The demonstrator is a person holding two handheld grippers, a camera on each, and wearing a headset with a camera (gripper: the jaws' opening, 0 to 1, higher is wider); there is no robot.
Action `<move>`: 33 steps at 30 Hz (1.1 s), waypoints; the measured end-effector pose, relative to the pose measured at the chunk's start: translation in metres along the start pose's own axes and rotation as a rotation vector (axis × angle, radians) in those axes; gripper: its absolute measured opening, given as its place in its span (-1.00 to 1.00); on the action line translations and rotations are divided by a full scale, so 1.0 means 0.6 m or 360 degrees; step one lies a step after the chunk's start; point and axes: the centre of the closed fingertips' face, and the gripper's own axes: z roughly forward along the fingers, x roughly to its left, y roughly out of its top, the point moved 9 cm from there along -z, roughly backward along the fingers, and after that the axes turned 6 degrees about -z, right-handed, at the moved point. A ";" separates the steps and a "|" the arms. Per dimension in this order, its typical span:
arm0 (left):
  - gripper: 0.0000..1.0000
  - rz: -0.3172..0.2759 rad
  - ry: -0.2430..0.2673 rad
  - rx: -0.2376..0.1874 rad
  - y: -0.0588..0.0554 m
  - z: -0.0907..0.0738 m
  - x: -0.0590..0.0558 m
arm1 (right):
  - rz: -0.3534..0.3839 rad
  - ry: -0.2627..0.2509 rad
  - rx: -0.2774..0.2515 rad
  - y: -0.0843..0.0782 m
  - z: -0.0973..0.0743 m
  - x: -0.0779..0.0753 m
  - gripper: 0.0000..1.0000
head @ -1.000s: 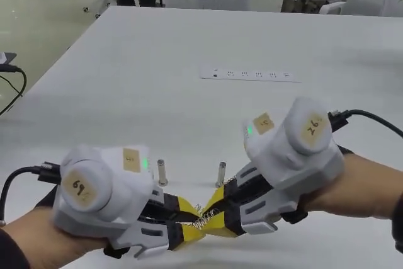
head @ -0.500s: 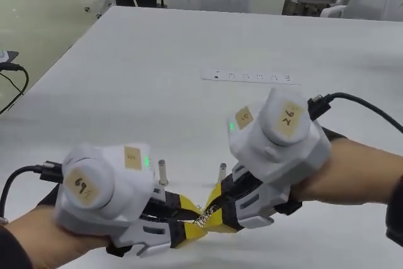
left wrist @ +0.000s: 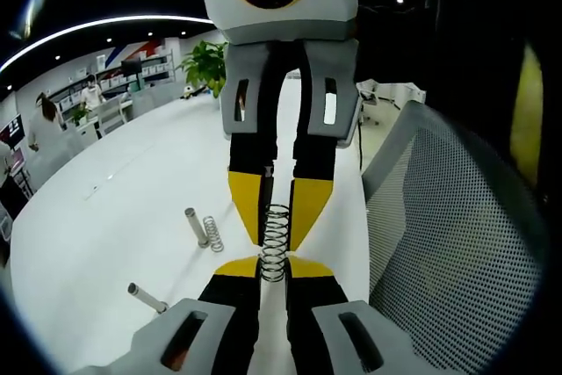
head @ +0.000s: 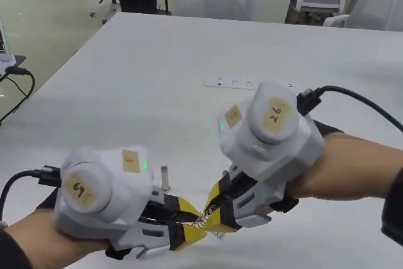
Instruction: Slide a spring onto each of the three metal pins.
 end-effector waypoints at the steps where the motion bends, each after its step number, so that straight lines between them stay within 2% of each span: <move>1: -0.95 -0.0003 -0.0002 -0.0002 0.000 0.000 0.000 | -0.0003 0.0003 0.0009 0.001 0.000 0.000 -0.84; 15: -0.94 -0.0045 0.0026 -0.0029 -0.002 -0.004 0.004 | -0.0060 0.0069 0.0169 0.023 0.002 -0.013 -0.84; 19: -0.93 -0.0065 0.0044 -0.0012 -0.007 -0.007 0.008 | -0.0064 0.0086 0.0171 0.032 0.000 -0.019 -0.84; 23: -0.88 -0.0086 0.0065 -0.0026 -0.008 -0.014 0.012 | -0.0066 0.0085 0.0190 0.034 0.000 -0.024 -0.84; 28: -0.85 -0.0127 0.0114 -0.0036 -0.019 -0.027 0.021 | -0.0073 0.0085 0.0217 0.034 0.000 -0.032 -0.84; 33: -0.70 -0.0189 0.0166 -0.0058 -0.035 -0.041 0.025 | -0.0085 0.0071 0.0222 0.038 -0.001 -0.038 -0.84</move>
